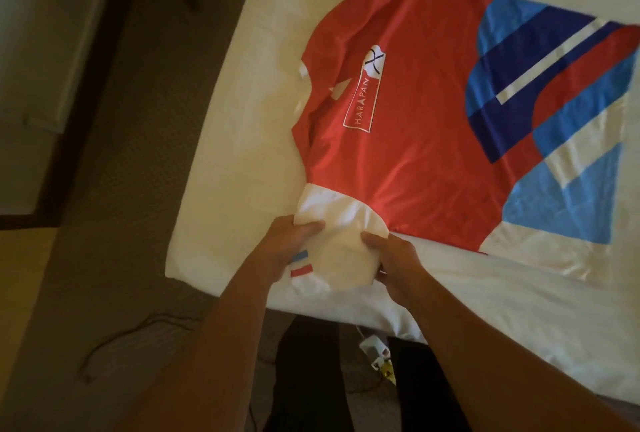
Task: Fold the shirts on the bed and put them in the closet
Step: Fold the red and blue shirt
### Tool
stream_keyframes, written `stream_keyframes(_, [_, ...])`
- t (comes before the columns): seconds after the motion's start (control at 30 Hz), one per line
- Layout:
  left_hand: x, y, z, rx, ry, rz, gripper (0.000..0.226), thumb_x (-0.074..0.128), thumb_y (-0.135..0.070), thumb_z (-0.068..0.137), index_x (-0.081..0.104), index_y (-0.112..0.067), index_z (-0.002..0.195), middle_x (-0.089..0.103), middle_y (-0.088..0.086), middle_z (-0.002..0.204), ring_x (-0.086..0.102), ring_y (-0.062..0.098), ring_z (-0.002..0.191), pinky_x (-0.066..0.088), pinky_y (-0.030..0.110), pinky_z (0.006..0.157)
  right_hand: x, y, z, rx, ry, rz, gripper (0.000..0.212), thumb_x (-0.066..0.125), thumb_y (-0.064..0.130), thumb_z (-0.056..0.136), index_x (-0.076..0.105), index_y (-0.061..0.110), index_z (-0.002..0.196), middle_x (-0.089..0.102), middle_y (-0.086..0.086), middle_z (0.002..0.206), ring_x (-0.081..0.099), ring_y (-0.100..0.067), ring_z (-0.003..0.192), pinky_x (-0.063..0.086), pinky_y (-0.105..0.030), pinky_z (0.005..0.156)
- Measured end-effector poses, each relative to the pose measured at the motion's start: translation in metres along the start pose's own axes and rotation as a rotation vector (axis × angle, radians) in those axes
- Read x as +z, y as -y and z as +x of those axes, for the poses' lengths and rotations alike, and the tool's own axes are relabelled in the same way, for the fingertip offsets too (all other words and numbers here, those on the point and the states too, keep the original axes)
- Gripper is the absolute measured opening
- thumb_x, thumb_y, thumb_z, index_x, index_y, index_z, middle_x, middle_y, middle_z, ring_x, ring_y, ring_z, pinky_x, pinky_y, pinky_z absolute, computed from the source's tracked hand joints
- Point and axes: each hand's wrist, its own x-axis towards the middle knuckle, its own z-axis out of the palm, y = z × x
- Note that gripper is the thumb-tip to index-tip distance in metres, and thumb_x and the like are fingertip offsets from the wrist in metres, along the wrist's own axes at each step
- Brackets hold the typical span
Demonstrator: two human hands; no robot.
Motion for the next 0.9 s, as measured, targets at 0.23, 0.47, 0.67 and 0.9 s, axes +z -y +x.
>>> stream_keyframes(0.23, [-0.006, 0.022, -0.01, 0.062, 0.006, -0.161, 0.023, 0.073, -0.02, 0.092, 0.071, -0.021, 0.115, 0.075, 0.006, 0.113, 0.071, 0.029, 0.105, 0.059, 0.05, 0.09, -0.01, -0.008, 0.001, -0.08, 0.078, -0.233, 0.017, 0.067, 0.021, 0.095, 0.068, 0.012, 0.109, 0.072, -0.014, 0.104, 0.065, -0.026, 0.082, 0.051, -0.038, 0.075])
stream_keyframes(0.47, [-0.01, 0.053, -0.017, 0.234, -0.307, 0.369, 0.025, 0.071, -0.016, 0.093, 0.055, -0.014, 0.075, 0.059, 0.003, 0.074, 0.062, 0.019, 0.069, 0.054, 0.031, 0.059, -0.022, -0.017, 0.012, -0.277, 0.002, -0.741, 0.021, 0.066, 0.025, 0.095, 0.067, 0.004, 0.092, 0.071, -0.013, 0.083, 0.066, -0.025, 0.063, 0.059, -0.035, 0.06])
stream_keyframes(0.67, [-0.017, 0.041, -0.022, 0.138, -0.321, 0.341, 0.024, 0.073, -0.02, 0.092, 0.056, -0.016, 0.076, 0.064, 0.006, 0.078, 0.067, 0.029, 0.078, 0.05, 0.036, 0.064, -0.025, 0.003, 0.012, -0.344, -0.008, -1.103, 0.029, 0.063, 0.036, 0.09, 0.067, 0.011, 0.075, 0.07, -0.005, 0.069, 0.068, -0.024, 0.069, 0.059, -0.043, 0.076])
stream_keyframes(0.9, [-0.035, 0.037, -0.021, -0.025, -0.191, 0.396, 0.01, 0.065, -0.021, 0.097, 0.057, -0.016, 0.093, 0.062, 0.007, 0.083, 0.059, 0.02, 0.066, 0.047, 0.03, 0.05, -0.013, 0.022, 0.023, -0.225, 0.111, -1.136, 0.016, 0.063, 0.019, 0.086, 0.068, 0.005, 0.083, 0.072, -0.008, 0.063, 0.07, -0.025, 0.056, 0.063, -0.042, 0.067])
